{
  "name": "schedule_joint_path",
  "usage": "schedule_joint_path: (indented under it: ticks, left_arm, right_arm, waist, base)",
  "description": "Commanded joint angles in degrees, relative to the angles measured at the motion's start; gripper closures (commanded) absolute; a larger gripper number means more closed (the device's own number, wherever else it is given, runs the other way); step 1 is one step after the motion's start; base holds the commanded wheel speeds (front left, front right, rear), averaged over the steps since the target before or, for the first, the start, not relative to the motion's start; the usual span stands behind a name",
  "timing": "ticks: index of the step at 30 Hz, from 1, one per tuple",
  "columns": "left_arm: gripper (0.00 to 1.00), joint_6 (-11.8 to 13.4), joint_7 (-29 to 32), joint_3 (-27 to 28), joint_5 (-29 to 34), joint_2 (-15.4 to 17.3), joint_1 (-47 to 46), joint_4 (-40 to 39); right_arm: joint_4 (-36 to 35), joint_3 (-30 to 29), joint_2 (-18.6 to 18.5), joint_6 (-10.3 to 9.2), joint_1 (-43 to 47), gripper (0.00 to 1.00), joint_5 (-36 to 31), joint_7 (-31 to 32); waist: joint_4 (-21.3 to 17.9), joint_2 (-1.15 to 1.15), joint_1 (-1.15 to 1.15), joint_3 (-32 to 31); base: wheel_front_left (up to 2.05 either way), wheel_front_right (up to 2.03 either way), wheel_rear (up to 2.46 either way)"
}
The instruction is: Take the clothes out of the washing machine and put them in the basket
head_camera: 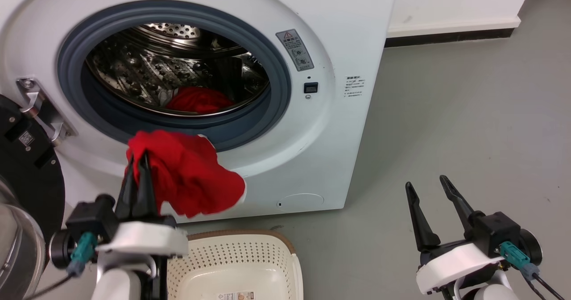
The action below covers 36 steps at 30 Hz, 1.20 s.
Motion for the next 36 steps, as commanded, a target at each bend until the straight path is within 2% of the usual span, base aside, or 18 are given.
schedule_joint_path:
  ticks: [1, 4, 7, 14, 19, 26, 32, 36]
  left_arm:
    - [1.00, 0.16, 0.26, -0.15, 0.17, -0.05, 0.76, -0.79]
    - [1.00, 1.17, 2.52, -1.57, 0.06, -0.76, 6.11, -5.90]
    - [1.00, 2.11, 4.40, -2.49, -0.62, -1.23, 10.34, -7.73]
    - [1.00, 2.80, 3.93, -3.59, -2.68, -1.83, 13.36, 0.85]
    - [1.00, 1.25, 1.24, -5.21, -3.48, -2.07, 8.92, 10.89]
    - [1.00, -0.63, -1.42, -4.56, -5.06, -2.05, -0.41, 25.20]
    - [1.00, -2.02, -2.09, -3.13, -5.55, -0.68, -11.46, 38.73]
    - [1.00, -2.32, -2.24, -1.68, -5.21, 1.00, -17.97, 44.28]
  right_arm:
    - [-0.39, -0.15, 0.01, -0.04, 0.40, 0.00, -0.35, 0.02]
    - [-1.18, -0.36, 0.01, -0.04, 0.74, 0.00, -0.52, 0.50]
    - [-2.01, -0.43, 0.02, -0.04, 0.25, 0.00, -0.96, 0.90]
    - [-2.96, 0.50, 0.02, -0.04, -2.20, 0.00, -1.38, 1.26]
    - [-3.26, 0.90, 0.02, -0.04, -4.42, 0.00, -1.56, 0.90]
    - [-3.94, 1.89, 0.03, -0.04, -7.82, 0.00, -1.50, 0.29]
    - [-4.54, 3.21, 0.02, -0.04, -11.16, 0.00, -1.57, -0.40]
    - [-4.75, 3.55, 0.03, -0.04, -12.96, 0.00, -1.22, -0.93]
  waist:
    - [0.29, 0.00, 0.01, 0.19]
    - [0.97, 0.00, 0.01, 0.75]
    - [1.51, 0.00, 0.01, 2.03]
    - [1.75, 0.00, 0.01, 7.52]
    - [1.54, 0.00, 0.01, 12.80]
    - [0.10, 0.00, 0.01, 21.92]
    - [-1.72, 0.00, 0.01, 30.39]
    - [-2.88, 0.00, 0.01, 35.02]
  base:
    - [0.00, 0.00, 0.00]
    - [0.00, 0.00, 0.00]
    - [0.00, 0.00, 0.00]
    - [0.00, 0.00, 0.00]
    - [0.00, 0.00, 0.00]
    - [0.00, 0.00, 0.00]
    - [0.00, 0.00, 0.00]
    - [0.00, 0.00, 0.00]
